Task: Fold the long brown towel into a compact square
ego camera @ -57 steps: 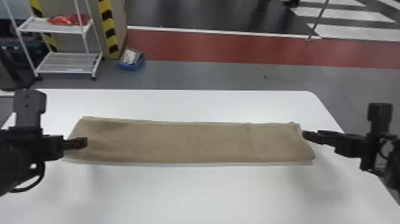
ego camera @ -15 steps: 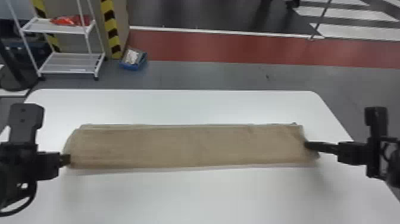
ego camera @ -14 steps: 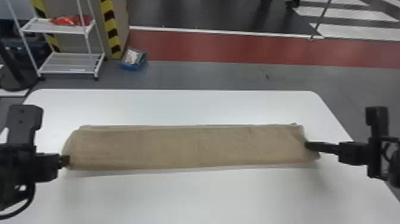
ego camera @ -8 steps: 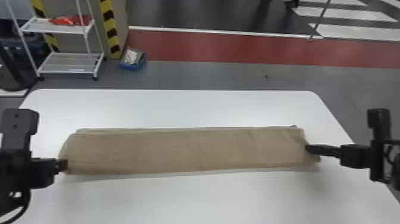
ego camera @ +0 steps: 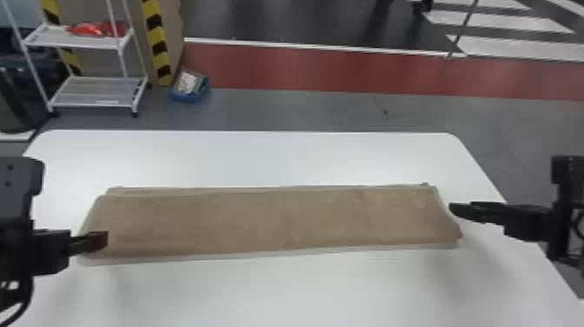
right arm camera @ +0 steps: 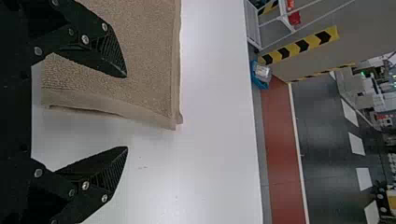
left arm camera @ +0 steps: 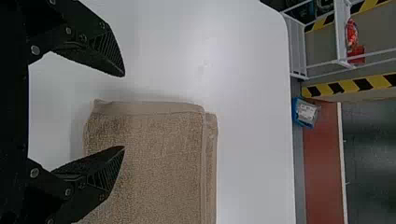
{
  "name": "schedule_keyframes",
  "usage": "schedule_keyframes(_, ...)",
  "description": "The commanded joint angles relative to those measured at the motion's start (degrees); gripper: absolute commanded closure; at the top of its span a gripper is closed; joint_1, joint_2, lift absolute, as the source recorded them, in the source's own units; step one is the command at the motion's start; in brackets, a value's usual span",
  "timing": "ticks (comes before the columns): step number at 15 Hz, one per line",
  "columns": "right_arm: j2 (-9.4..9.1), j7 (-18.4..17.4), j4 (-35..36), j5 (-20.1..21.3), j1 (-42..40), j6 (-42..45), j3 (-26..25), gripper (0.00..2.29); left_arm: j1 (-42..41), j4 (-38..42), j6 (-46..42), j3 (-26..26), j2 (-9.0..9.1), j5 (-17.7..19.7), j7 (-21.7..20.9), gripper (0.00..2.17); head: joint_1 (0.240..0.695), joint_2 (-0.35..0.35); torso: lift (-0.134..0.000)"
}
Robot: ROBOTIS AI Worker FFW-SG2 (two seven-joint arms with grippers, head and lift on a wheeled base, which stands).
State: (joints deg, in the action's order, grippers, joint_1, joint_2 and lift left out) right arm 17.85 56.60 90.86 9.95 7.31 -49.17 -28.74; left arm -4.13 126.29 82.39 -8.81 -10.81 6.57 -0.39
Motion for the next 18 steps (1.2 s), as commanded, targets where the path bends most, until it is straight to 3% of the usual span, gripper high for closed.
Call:
schedule_keyframes(1, -1.68, -0.5, 3.4, -4.3, -1.4, 2.8, -3.0, 0.07, -0.4, 0.2, -2.4, -0.2, 0.0, 0.0, 0.3, 0.09, 0.695, -0.139, -0.125)
schedule_keyframes(3, -4.05, -0.8, 7.8, -10.0, -4.3, 3.7, -3.2, 0.1, -0.4, -0.3, -3.5, -0.9, 0.0, 0.6, 0.2, 0.09, 0.695, -0.136, -0.125)
schedule_keyframes(5, -7.83, -0.8, 11.5, -8.9, -5.0, 1.6, 1.0, 0.44, -0.4, -2.0, -5.6, -1.0, 0.0, 1.0, 0.1, 0.09, 0.695, -0.098, -0.125)
schedule_keyframes(7, -10.47, -1.5, 12.3, -5.3, -5.0, -1.1, 7.1, 0.96, -0.4, -3.2, -6.3, -1.0, 0.0, 1.0, -0.2, 0.16, 0.695, -0.045, -0.125)
schedule_keyframes(8, -11.96, -1.5, 12.3, -3.6, -5.0, -2.1, 9.9, 1.4, -0.4, -3.7, -6.3, -1.0, 0.0, 0.9, -0.3, 0.16, 0.695, -0.02, -0.125)
schedule_keyframes(10, -14.6, -1.9, 12.3, -1.4, -5.2, -1.6, 14.0, 1.79, -0.4, -4.0, -6.7, -1.0, -0.18, 0.9, -0.4, 0.18, 0.695, 0.04, -0.125)
schedule_keyframes(11, -15.39, -2.7, 12.3, -1.4, -5.3, -0.9, 16.0, 1.86, -0.4, -4.0, -6.7, -1.1, -0.27, 0.9, -0.5, 0.19, 0.695, 0.092, -0.125)
schedule_keyframes(15, -15.83, -8.3, 11.1, -1.2, -7.0, 4.7, 22.4, 1.87, -0.6, -4.0, -6.5, -1.1, -0.27, 1.1, -0.7, 0.2, 0.695, 0.168, -0.125)
schedule_keyframes(18, -15.92, -8.5, 7.9, -0.1, -6.7, 6.1, 24.7, 1.86, -1.1, -4.4, -6.5, -1.0, -0.09, 1.3, -1.5, 0.22, 0.695, 0.206, -0.125)
